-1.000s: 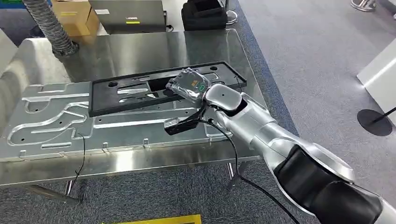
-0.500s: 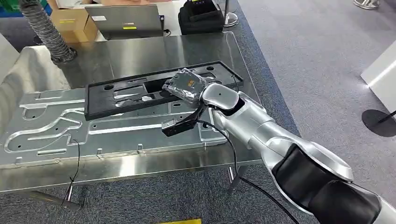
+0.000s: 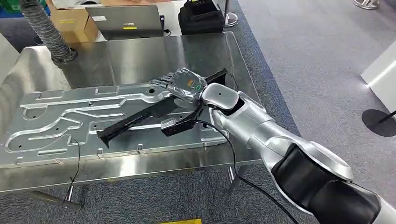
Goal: Take the parts from the cabinet and place them on the table.
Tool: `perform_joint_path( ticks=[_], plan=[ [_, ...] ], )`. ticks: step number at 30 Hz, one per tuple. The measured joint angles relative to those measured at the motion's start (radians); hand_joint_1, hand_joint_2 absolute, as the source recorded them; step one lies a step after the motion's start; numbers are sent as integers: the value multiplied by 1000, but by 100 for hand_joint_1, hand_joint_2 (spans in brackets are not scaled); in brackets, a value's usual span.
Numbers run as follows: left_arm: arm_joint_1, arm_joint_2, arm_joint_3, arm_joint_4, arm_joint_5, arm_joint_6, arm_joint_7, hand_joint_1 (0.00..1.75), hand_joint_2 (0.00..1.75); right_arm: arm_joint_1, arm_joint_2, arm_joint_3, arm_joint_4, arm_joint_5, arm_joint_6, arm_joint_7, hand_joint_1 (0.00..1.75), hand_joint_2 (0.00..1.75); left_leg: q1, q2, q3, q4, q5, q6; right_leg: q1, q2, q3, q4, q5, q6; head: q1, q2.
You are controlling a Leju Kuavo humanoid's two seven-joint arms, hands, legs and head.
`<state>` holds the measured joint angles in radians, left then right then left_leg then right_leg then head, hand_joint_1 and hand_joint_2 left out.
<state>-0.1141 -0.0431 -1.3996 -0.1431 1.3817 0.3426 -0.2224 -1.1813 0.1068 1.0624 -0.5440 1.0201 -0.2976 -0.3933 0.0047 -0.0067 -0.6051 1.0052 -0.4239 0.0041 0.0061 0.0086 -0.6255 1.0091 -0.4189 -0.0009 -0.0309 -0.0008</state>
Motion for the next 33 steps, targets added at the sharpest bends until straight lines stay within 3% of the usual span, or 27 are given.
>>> perform_joint_path(
  ticks=[2,3,22,26,29,33],
  plan=[
    [0,0,0,0,1,0,0,0,175,0,0,1,1,0,-2,0,0,0,0,0,0,0,0,0,0,0,0,0,0,0,0,0],
    [0,0,0,0,2,0,-1,0,0,0,0,1,1,0,-2,0,0,0,0,0,0,0,0,0,0,0,0,0,0,0,0,0],
    [4,3,0,0,11,-18,-15,0,0,-36,-18,0,1,-53,35,-6,0,0,0,0,0,1,0,0,-1,0,0,0,0,0,0,0],
    [7,4,1,0,20,-20,-14,0,0,-83,-58,-5,-30,-58,61,-5,0,0,0,0,0,2,0,0,-1,0,0,0,1,0,0,0],
    [11,4,3,0,31,-19,-14,0,0,-133,-113,-19,-92,-95,122,-2,0,0,-1,0,-1,3,0,0,-2,-1,0,0,1,1,0,0],
    [19,4,10,0,42,-17,-23,0,0,-218,-236,-41,-240,-200,223,26,0,0,-1,-1,-1,4,-1,1,-2,-2,0,0,1,1,0,0]
  ],
)
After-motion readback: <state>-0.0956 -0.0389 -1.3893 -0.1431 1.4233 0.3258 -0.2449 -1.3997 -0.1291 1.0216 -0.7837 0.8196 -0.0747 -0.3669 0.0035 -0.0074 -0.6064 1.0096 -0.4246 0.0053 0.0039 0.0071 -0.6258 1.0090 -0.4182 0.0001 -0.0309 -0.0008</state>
